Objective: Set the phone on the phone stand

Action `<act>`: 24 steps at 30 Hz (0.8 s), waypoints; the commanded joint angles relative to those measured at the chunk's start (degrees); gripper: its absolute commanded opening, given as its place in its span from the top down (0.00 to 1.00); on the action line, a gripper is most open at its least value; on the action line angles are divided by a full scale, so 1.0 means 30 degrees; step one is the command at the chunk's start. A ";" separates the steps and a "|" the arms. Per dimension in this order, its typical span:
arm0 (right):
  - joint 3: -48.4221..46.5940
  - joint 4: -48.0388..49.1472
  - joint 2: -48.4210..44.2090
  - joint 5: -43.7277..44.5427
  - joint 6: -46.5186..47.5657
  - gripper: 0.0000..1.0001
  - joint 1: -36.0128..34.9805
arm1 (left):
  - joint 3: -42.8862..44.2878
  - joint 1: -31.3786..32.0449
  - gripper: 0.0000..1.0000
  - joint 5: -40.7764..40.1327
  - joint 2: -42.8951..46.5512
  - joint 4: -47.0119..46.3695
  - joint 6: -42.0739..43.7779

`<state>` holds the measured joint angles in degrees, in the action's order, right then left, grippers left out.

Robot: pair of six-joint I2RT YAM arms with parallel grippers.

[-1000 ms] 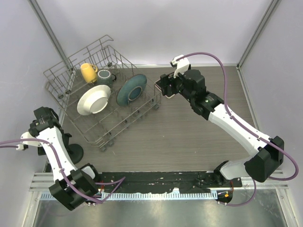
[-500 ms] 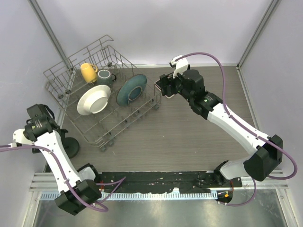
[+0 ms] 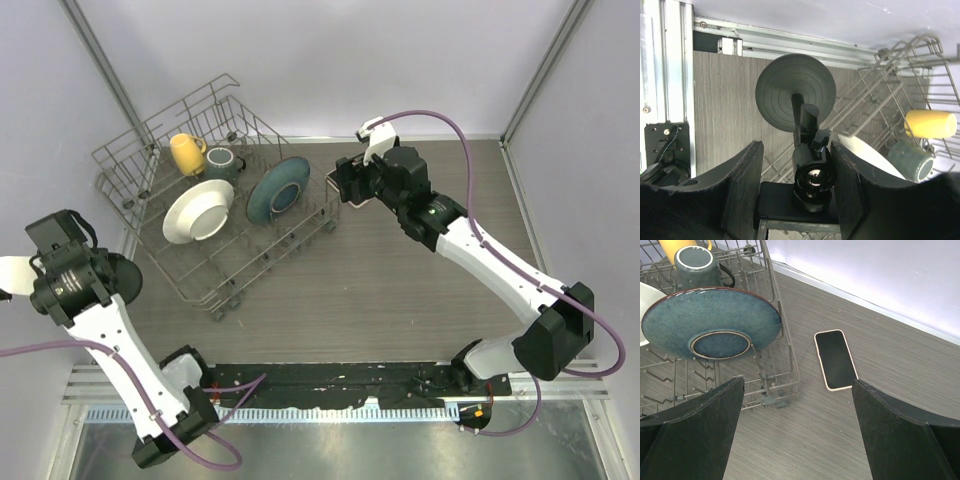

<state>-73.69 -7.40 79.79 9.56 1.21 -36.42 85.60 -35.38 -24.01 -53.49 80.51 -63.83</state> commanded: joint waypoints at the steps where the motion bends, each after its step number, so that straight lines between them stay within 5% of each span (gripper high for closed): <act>1: -0.0953 0.0474 0.0239 0.0065 -0.0023 0.06 -0.0075 | 0.2225 -0.0045 1.00 0.1730 0.1074 -0.0349 0.2611; 16: -0.1745 0.0239 0.0943 0.0561 -0.0375 0.06 -0.0105 | 0.3136 0.2970 1.00 1.5817 -0.0535 -0.9544 0.4755; 24: -0.1335 0.0738 0.0620 0.1675 -0.0170 0.06 -0.0105 | 0.2465 0.4673 1.00 1.3189 -0.0420 -0.9552 0.4899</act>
<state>-76.12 -8.16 82.76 12.19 0.64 -36.42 93.69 -21.56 17.08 -56.07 54.65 -50.52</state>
